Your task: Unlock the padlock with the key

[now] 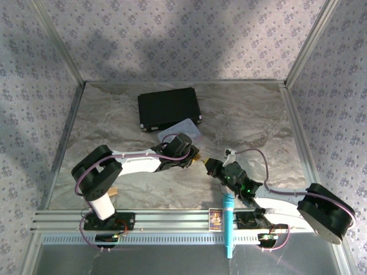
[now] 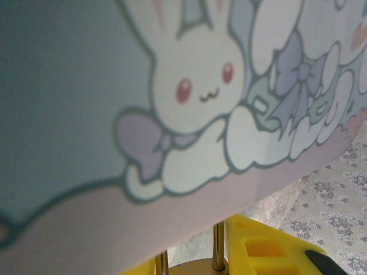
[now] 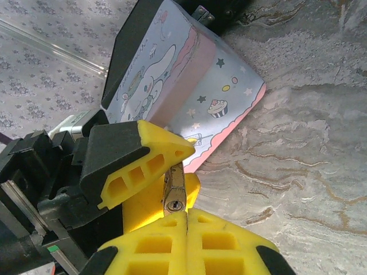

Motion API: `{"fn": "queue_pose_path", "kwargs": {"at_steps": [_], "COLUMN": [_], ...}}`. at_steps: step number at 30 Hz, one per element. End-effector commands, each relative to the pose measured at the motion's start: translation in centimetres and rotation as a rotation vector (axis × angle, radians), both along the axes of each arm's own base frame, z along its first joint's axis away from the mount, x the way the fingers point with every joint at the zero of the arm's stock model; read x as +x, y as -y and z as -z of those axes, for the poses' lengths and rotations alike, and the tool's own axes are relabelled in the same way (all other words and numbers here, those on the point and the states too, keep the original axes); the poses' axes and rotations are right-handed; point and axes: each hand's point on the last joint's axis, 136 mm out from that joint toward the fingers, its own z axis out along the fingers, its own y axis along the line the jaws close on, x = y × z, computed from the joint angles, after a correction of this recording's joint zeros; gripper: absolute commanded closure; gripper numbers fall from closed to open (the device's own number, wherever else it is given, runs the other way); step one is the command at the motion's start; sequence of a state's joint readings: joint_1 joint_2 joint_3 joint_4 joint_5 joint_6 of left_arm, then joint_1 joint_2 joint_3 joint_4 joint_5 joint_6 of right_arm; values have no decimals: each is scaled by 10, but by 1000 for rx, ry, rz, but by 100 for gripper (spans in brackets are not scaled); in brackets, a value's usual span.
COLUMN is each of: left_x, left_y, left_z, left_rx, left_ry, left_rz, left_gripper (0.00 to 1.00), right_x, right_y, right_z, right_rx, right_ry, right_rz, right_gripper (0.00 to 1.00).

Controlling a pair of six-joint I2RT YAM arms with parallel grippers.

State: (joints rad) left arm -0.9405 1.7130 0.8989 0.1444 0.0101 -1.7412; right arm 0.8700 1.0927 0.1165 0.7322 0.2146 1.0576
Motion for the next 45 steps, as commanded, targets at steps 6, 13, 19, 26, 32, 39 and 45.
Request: {"fn": "queue_pose_path", "kwargs": {"at_steps": [6, 13, 19, 26, 32, 39, 45], "left_x": [-33, -34, -38, -40, -43, -46, -46], "left_y": [6, 10, 13, 19, 17, 20, 23], "left_z": [41, 37, 40, 37, 39, 37, 34], "left_rx": [-27, -40, -44, -44, -45, -53, -64], "left_ry": [-242, -235, -248, -245, -248, -250, -249], "left_rz": [4, 14, 21, 37, 38, 43, 48], "left_gripper": [91, 91, 90, 90, 91, 91, 90], "right_x": [5, 6, 8, 9, 9, 10, 10], "right_y": [-2, -1, -4, -3, 2, 9, 6], "right_z": [-17, -14, -16, -17, -14, -15, -11], "right_rx": [21, 7, 6, 9, 1, -6, -12], "right_ry": [62, 49, 63, 73, 67, 65, 55], "right_rz": [42, 56, 49, 55, 76, 107, 95], "right_gripper": [100, 100, 100, 100, 100, 100, 100]}}
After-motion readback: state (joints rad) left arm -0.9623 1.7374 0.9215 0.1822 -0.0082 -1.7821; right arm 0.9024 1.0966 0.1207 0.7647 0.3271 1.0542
